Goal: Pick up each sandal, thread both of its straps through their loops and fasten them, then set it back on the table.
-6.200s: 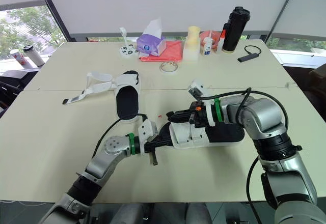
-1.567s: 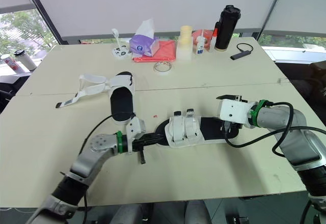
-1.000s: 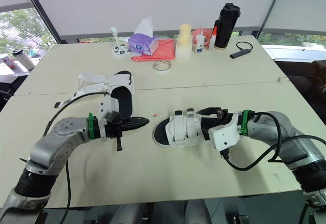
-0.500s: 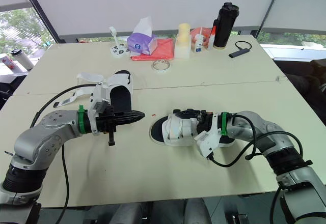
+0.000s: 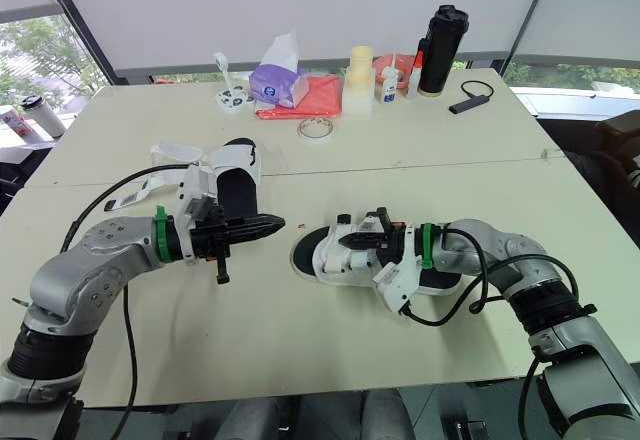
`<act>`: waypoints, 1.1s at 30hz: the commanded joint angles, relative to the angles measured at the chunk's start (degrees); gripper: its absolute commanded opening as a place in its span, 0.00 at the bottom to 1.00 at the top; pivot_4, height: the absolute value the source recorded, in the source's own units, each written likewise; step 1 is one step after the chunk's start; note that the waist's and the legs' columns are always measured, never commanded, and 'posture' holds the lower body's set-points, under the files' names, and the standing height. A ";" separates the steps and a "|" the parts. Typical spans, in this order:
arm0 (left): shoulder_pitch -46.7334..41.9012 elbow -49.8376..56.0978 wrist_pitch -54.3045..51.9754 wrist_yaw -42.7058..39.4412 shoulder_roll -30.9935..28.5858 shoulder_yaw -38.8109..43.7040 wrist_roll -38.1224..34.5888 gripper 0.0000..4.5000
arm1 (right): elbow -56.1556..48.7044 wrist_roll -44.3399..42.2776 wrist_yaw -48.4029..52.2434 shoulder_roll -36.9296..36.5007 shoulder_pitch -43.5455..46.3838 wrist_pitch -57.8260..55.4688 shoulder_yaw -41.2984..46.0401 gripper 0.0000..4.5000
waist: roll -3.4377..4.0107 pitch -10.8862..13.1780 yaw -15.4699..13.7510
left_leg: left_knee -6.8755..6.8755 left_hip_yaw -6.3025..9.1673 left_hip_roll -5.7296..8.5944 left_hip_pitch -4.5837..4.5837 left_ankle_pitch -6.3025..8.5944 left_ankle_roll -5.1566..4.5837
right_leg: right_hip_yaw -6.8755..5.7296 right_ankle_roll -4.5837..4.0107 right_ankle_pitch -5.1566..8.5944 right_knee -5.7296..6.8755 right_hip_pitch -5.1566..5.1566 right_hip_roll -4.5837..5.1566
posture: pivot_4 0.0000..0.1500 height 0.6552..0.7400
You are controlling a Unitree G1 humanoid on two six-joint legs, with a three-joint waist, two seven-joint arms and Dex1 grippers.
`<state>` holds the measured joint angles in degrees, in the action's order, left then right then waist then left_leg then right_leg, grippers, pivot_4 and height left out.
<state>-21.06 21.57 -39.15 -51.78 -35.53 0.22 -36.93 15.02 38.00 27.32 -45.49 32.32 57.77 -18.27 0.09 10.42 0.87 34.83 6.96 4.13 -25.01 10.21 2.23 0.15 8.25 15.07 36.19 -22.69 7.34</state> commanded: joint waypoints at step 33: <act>1.68 3.92 3.67 4.86 3.39 -1.39 2.06 0.00 | 31.99 6.88 -18.31 17.54 23.92 -72.72 1.00 0.01 | 0.03 0.03 0.36 | -0.20 -0.12 -0.03 0.01 -0.07 0.08 | 0.20 0.18 -0.16 0.05 -0.18 -0.10 | 1.00 1.00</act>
<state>-19.30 23.49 -36.53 -47.18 -32.29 -1.41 -34.73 47.21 45.56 10.72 -28.05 53.93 -14.17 -17.36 0.12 10.45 1.22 34.64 6.84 4.11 -25.00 10.14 2.32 0.36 8.43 14.90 36.24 -22.87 7.23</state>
